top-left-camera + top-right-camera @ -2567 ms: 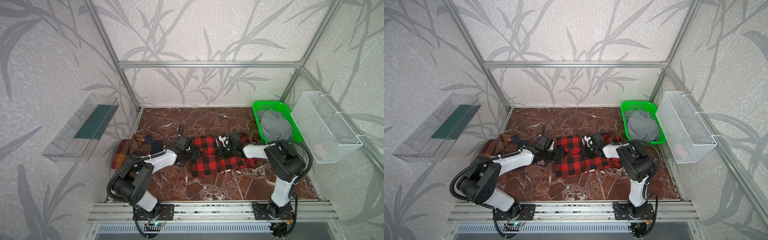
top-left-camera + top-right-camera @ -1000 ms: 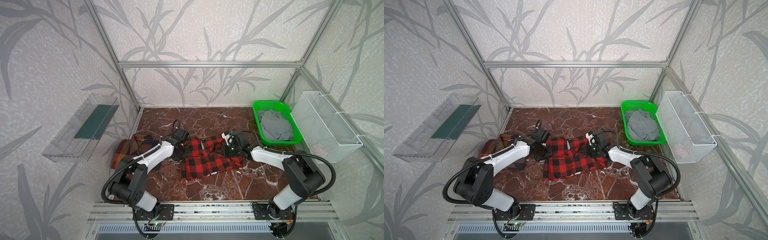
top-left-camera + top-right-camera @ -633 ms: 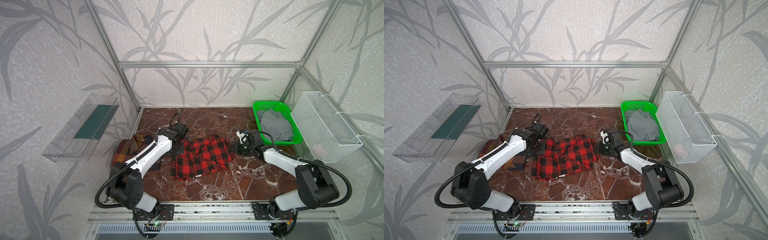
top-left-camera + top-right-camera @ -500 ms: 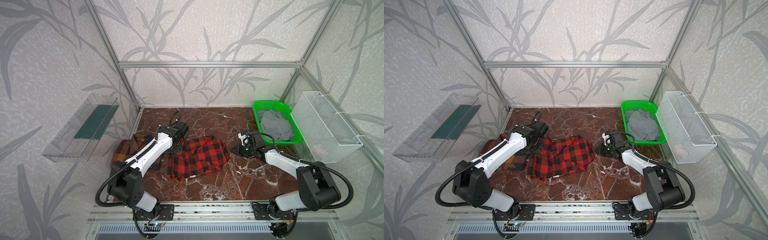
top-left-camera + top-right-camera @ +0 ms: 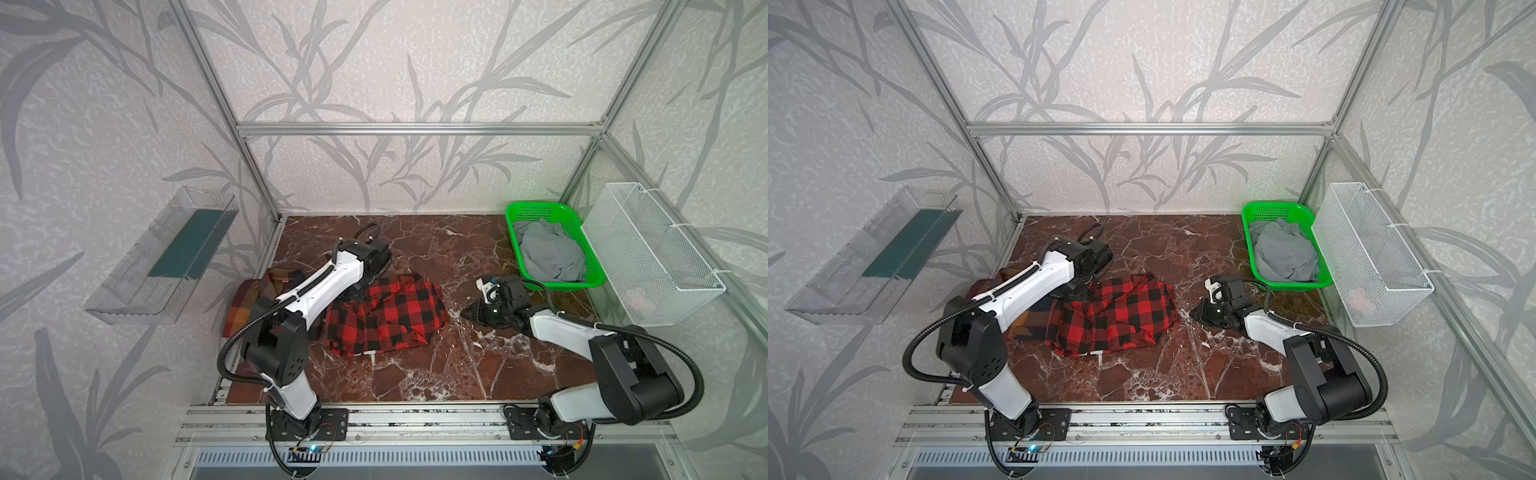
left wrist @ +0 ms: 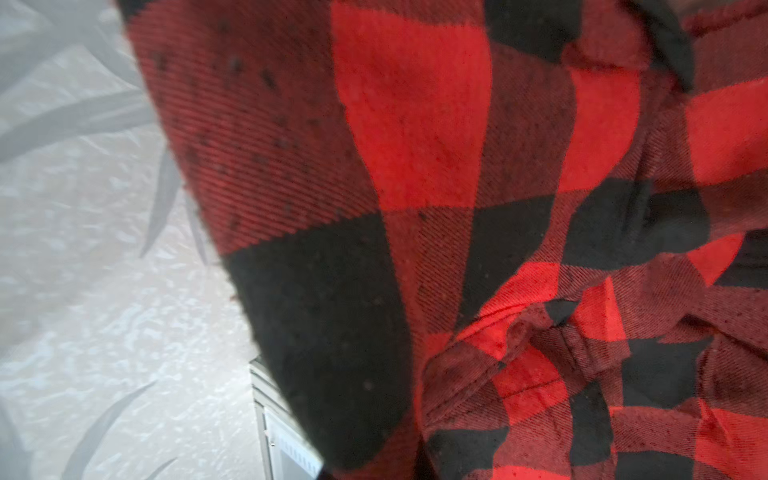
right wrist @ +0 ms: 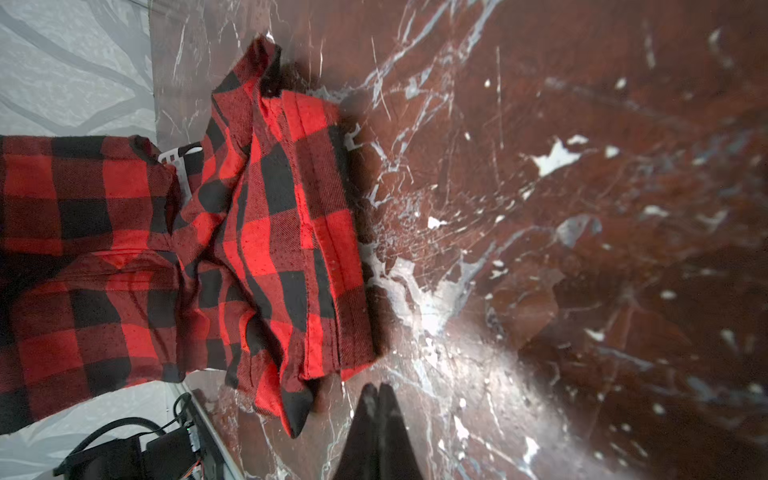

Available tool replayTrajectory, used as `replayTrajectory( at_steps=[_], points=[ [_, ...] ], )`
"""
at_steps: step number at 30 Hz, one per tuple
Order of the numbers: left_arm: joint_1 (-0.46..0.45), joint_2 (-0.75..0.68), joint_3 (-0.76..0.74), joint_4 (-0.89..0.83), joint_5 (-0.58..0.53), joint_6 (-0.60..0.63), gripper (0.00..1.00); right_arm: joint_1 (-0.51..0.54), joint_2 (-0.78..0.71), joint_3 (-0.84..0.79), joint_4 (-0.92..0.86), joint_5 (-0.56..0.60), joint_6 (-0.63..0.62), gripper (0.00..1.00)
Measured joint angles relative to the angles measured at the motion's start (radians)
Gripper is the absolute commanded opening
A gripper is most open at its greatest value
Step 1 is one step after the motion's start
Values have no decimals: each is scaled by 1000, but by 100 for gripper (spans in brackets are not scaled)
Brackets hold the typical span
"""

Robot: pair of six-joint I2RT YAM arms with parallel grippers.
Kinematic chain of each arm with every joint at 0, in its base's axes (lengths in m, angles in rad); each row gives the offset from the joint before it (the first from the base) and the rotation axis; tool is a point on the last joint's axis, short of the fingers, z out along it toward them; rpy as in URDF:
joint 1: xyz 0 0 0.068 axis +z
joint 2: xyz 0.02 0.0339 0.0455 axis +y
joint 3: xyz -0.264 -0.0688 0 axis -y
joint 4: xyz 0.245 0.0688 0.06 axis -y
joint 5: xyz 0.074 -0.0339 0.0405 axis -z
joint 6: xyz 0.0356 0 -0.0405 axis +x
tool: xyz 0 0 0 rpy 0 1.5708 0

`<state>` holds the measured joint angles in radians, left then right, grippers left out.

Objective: Fold and stack the long sleeve shirts

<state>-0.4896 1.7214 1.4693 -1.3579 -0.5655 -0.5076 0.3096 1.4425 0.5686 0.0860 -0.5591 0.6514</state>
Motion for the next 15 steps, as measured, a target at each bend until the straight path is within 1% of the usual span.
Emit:
replayTrajectory(
  at_steps=[3,8,12,15],
  points=[
    [-7,27,71,-43,-39,-4,0,43,16,15,48,-3,36,0],
    [-32,66,168,-119,-89,-16,0,188,105,119,134,21,93,0],
    [-71,122,201,-180,-150,-42,0,203,191,139,219,37,135,0],
    [-87,163,201,-201,-175,-50,0,204,270,132,306,26,188,0]
  ],
)
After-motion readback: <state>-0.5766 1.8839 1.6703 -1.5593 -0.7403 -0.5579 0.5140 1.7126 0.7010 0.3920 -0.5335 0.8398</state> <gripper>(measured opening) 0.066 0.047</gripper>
